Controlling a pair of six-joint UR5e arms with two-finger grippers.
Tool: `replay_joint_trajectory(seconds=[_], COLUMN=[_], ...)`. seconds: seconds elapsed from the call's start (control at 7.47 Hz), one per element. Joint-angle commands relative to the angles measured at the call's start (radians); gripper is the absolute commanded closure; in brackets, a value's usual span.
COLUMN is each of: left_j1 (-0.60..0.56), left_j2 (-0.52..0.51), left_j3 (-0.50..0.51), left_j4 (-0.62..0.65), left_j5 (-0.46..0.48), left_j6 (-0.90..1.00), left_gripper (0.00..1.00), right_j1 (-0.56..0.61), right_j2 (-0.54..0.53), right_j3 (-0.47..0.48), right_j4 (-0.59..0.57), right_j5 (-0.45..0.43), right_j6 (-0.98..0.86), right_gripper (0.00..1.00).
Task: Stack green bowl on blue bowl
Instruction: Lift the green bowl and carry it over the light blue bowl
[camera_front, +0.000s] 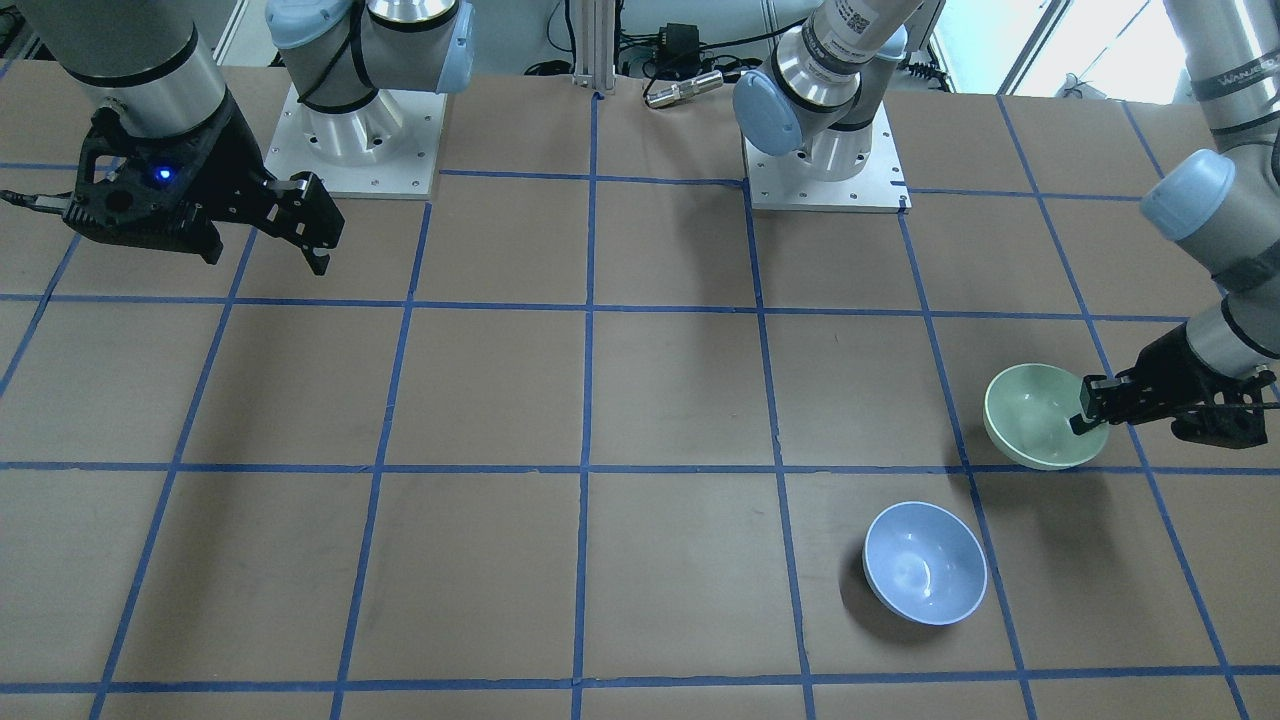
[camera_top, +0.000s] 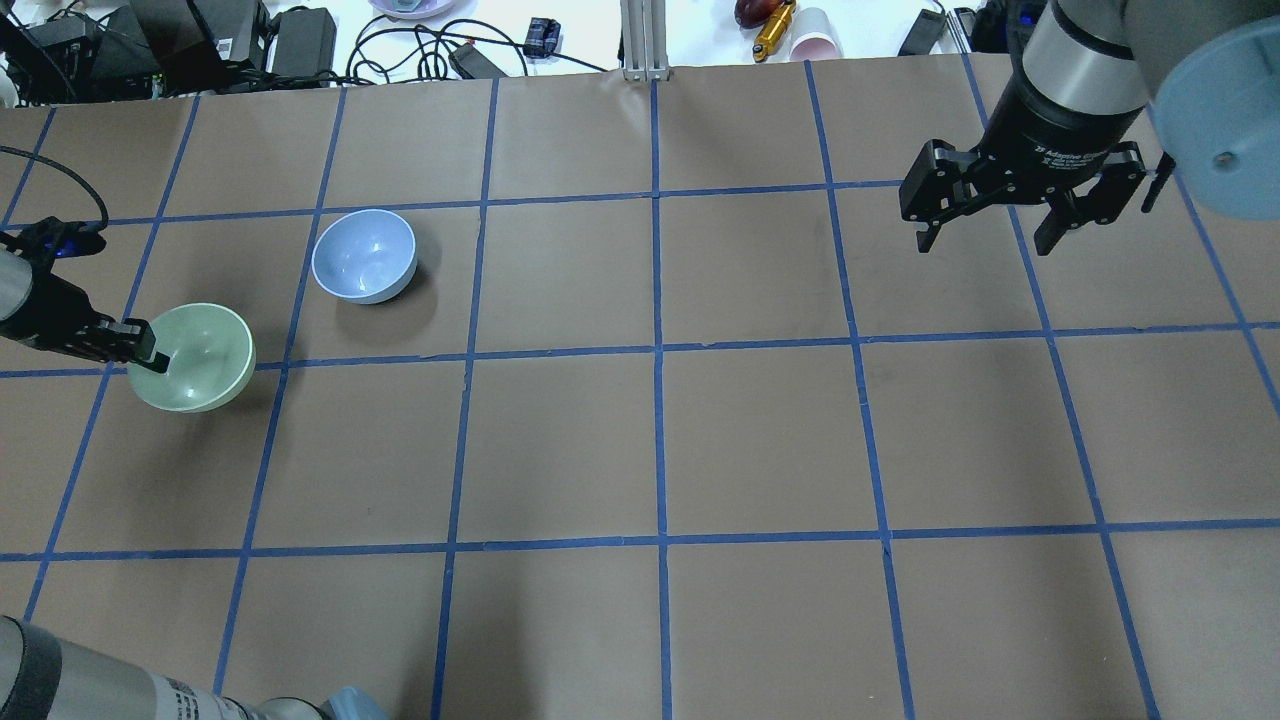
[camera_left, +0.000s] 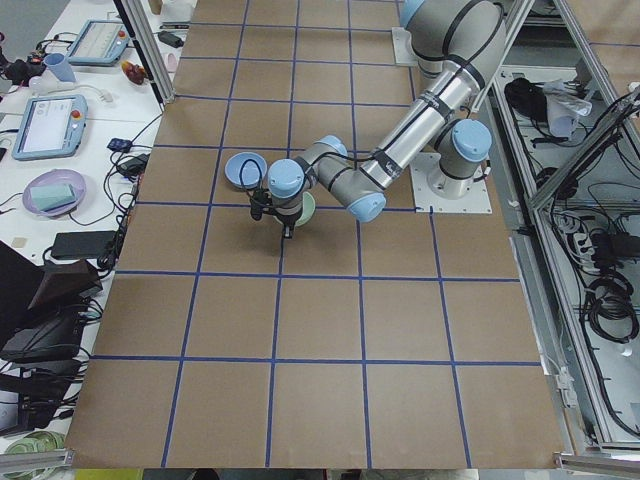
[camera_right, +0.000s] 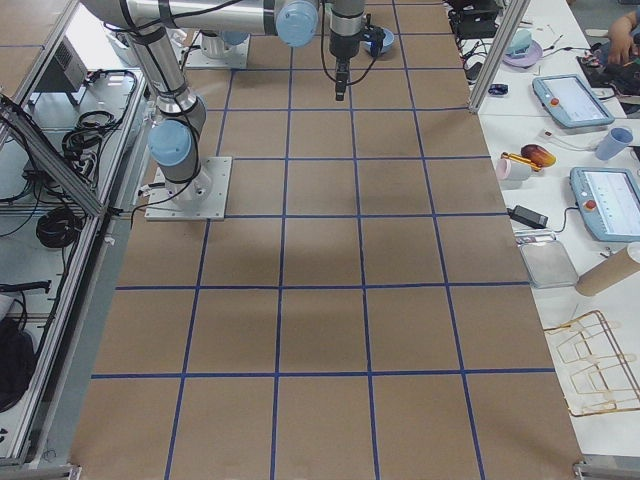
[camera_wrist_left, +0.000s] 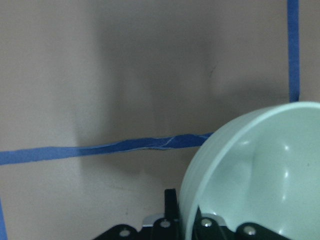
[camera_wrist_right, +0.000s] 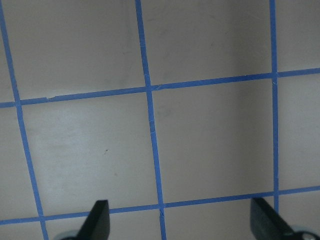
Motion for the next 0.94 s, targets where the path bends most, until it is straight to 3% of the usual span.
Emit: replay_joint_trajectory(seconds=[0.0, 0.13, 0.8], left_j1=[-0.012, -0.013, -0.193], left_j2=[0.014, 0.008, -0.027], left_j3=[0.080, 0.087, 0.154], left_j4=[-0.101, -0.121, -0.122], left_j5=[-0.020, -0.090, -0.129], left_j6=[-0.015, -0.021, -0.238], left_gripper=[1.00, 1.00, 1.00], right_j1=[0.000, 0.000, 0.000], right_j2=[0.000, 0.000, 0.000], right_j3=[0.000, 0.000, 0.001], right_j4=[0.000, 0.000, 0.000], right_j5=[0.000, 0.000, 0.000], right_j6=[0.000, 0.000, 0.000], right_gripper=[0.00, 0.00, 0.00])
